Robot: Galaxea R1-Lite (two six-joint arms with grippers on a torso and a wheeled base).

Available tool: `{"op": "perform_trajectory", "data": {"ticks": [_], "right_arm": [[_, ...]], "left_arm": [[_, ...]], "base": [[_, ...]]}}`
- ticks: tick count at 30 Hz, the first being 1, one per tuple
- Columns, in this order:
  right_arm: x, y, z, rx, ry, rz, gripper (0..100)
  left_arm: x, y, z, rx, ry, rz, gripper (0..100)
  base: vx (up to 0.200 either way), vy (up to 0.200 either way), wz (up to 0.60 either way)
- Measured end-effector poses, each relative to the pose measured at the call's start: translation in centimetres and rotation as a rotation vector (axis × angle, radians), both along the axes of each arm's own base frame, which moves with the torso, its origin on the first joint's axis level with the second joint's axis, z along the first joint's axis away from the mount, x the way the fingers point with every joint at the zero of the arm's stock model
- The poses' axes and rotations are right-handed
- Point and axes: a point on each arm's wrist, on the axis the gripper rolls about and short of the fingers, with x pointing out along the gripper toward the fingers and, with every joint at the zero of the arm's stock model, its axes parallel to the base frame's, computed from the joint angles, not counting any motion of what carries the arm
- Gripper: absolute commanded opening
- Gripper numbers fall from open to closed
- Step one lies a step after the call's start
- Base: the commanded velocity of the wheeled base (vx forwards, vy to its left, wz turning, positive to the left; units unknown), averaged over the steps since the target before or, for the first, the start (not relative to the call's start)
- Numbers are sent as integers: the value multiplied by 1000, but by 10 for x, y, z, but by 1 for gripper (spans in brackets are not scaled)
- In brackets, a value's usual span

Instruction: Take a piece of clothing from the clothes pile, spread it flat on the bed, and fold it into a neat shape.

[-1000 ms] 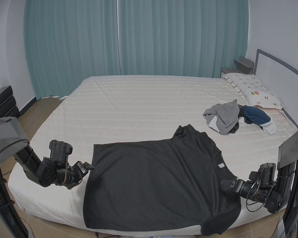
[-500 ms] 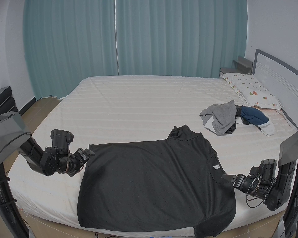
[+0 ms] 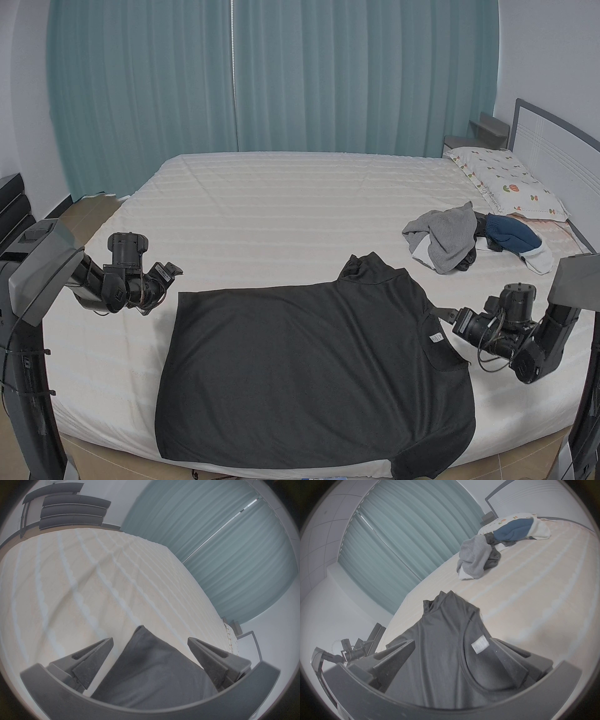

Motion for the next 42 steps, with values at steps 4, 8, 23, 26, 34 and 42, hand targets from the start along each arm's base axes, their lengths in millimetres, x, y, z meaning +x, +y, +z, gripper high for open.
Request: {"op": "perform_trajectory", "data": {"ticks": [4, 8, 23, 26, 34, 42], "right_arm": [[36, 4, 8, 2, -15, 2, 100], [63, 7, 12, 3, -22, 3, 100], [142, 6, -3, 14, -46, 6, 100], [154, 7, -3, 15, -48, 10, 100], [177, 11, -15, 17, -39, 18, 100], [183, 11, -34, 20, -25, 28, 0]], "left_arm": [[19, 4, -9, 1, -2, 7, 100], [34, 6, -16, 4, -4, 8, 100], [67, -1, -51, -14, 51, -57, 0], [68, -2, -53, -17, 50, -59, 0], [73, 0, -52, -32, -16, -31, 0], [75, 1, -51, -54, -48, -6, 0]], "base": [[0, 0, 0], [0, 0, 0], [0, 0, 0], [0, 0, 0], [0, 0, 0], [0, 0, 0]]}}
